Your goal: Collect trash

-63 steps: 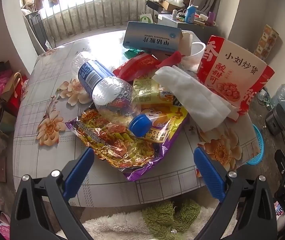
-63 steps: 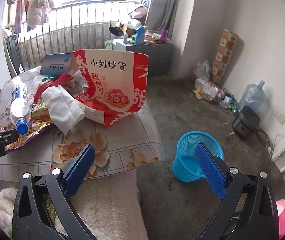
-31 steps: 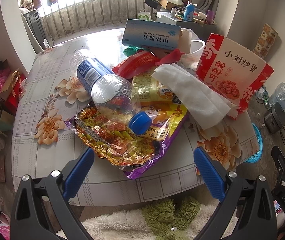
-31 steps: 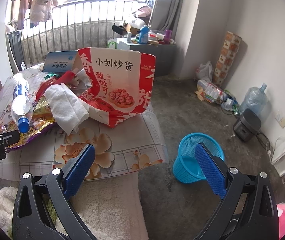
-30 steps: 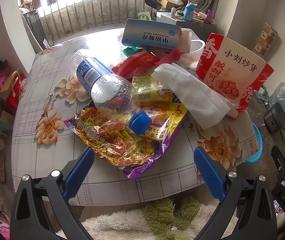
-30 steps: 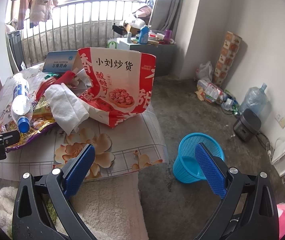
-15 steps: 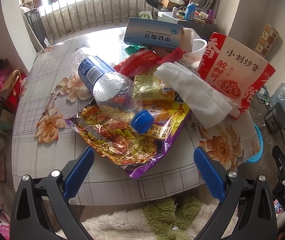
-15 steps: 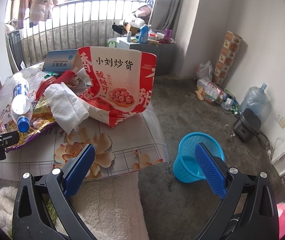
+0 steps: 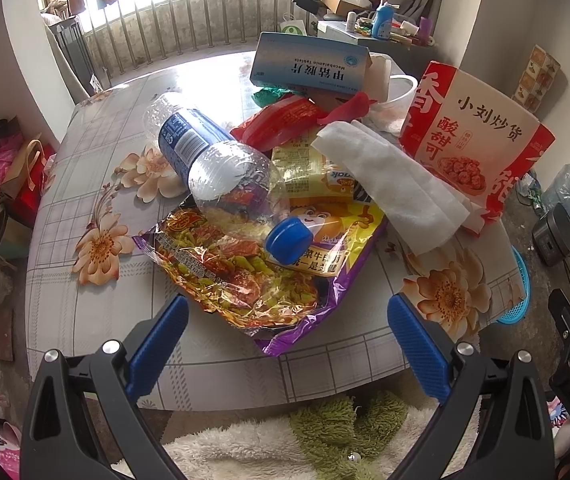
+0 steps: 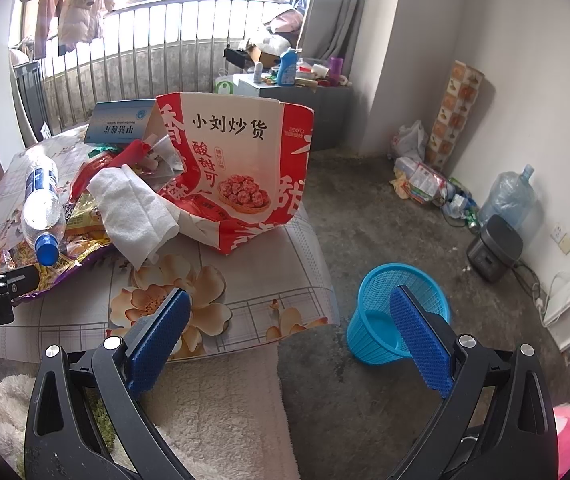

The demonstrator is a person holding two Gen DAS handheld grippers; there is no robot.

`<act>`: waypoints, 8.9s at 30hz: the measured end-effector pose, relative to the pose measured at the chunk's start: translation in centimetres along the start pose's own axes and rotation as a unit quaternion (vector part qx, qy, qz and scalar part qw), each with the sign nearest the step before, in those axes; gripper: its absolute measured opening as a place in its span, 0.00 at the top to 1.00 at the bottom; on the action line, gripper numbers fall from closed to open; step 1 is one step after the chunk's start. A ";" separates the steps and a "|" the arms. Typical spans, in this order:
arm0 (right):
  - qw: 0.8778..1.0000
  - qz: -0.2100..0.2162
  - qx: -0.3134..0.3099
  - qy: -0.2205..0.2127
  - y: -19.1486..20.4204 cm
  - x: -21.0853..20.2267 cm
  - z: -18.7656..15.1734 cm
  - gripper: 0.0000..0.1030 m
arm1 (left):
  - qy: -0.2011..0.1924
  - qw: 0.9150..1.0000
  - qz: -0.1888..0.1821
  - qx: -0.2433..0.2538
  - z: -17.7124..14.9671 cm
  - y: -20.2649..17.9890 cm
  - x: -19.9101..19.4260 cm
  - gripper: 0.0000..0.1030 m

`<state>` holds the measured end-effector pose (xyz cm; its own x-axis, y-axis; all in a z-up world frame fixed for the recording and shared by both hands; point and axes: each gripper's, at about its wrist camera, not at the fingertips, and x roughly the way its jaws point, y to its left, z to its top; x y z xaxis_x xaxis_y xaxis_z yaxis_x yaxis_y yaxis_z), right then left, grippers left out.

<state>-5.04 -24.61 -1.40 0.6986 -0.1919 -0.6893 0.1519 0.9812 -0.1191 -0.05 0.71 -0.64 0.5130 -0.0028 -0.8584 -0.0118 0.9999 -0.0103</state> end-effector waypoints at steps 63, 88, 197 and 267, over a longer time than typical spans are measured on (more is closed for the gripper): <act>0.979 0.123 0.164 -0.011 -7.1 8.5 4.5 0.20 | -0.042 0.966 -0.246 0.063 8.4 -4.1 4.3 0.26; 0.943 0.293 0.157 0.020 -5.8 14.1 6.5 0.89 | 0.024 0.986 -0.119 0.113 9.9 -7.0 10.2 0.78; 0.975 0.120 0.114 -0.149 -3.6 2.6 8.1 0.13 | -0.191 0.970 -0.151 0.006 9.2 10.3 -2.8 0.06; 0.904 0.337 0.225 0.138 -0.4 10.9 7.6 0.46 | -0.045 0.964 -0.251 0.068 9.8 6.4 7.8 0.68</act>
<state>7.86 -27.29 -3.46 0.5472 0.5197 -0.6561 0.0694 0.7530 0.6543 12.30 7.24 -2.41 0.4963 -0.4927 -0.7148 0.3670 0.8652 -0.3416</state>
